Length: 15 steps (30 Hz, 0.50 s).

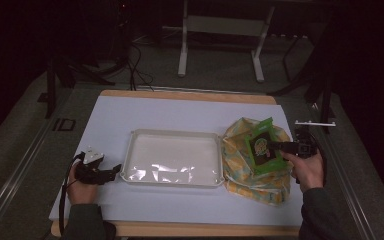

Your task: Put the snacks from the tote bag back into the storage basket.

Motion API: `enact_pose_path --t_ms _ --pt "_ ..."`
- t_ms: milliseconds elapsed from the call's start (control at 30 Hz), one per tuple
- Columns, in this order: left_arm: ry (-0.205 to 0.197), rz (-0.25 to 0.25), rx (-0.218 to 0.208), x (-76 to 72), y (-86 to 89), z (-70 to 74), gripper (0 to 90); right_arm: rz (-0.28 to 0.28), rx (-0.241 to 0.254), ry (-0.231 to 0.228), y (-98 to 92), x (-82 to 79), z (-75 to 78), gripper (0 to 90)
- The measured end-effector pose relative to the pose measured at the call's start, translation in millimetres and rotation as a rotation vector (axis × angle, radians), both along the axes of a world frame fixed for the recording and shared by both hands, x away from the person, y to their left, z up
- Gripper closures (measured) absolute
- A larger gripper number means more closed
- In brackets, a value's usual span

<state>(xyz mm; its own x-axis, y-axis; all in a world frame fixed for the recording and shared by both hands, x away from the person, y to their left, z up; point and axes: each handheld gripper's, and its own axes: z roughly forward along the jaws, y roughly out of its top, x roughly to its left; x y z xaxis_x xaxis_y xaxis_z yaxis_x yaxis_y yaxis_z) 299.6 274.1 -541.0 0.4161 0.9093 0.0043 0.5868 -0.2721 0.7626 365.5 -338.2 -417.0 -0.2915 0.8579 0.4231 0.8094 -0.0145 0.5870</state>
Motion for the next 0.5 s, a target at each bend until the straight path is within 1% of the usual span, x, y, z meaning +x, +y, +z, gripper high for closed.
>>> enact_pose_path --t_ms 33,233,500 --pt "0.001 0.000 0.000 0.1 0.0 0.0 22.7 -0.001 0.009 -0.004 -1.5 -0.8 2.3 72.7" --pt "0.001 0.000 0.000 0.1 0.0 0.0 22.7 -0.006 0.019 -0.019 -4.3 -2.9 9.7 72.7" --pt "0.003 -0.001 0.001 0.2 0.1 0.0 22.7 -0.011 0.035 -0.028 -6.1 -2.9 14.6 72.7"
